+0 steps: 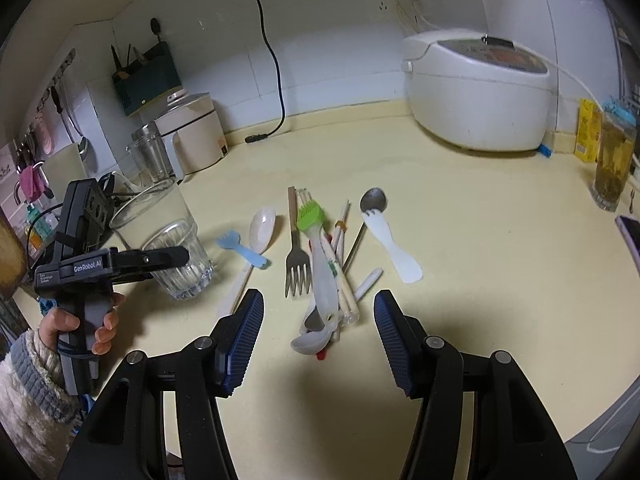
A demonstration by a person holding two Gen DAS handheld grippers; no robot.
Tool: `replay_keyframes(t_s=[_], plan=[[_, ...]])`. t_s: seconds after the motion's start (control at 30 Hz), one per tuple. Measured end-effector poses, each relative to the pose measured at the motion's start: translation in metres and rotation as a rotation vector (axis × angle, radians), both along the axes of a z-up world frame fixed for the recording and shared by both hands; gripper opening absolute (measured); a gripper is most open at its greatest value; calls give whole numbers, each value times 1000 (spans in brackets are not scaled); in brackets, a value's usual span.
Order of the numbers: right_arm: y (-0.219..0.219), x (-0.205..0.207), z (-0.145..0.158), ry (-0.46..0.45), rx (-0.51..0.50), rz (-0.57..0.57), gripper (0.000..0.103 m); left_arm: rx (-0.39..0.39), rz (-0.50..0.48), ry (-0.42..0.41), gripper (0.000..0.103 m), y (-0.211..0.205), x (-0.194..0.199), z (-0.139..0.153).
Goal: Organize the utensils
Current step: 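Reach the right tool to the blue plastic spork and grasp it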
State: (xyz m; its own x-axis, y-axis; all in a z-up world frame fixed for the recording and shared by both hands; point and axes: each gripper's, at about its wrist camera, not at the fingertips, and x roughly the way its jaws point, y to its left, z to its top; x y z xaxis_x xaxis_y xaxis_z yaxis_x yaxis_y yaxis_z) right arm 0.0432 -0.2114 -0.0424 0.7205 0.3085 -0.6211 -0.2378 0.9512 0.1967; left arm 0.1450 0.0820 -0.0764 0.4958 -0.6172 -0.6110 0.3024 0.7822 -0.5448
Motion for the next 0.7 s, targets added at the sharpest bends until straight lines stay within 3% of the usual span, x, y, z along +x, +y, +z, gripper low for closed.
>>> replay_keyframes(t_s=[0.17, 0.37, 0.7], plan=[[-7, 7, -5, 36, -7, -10, 54, -65, 22, 9, 93, 9, 0, -3], [-24, 16, -6, 60, -43, -81, 53, 47, 31, -6, 94, -9, -1, 2], [-16, 25, -10, 67, -106, -48, 49, 47, 44, -4, 94, -9, 0, 1]])
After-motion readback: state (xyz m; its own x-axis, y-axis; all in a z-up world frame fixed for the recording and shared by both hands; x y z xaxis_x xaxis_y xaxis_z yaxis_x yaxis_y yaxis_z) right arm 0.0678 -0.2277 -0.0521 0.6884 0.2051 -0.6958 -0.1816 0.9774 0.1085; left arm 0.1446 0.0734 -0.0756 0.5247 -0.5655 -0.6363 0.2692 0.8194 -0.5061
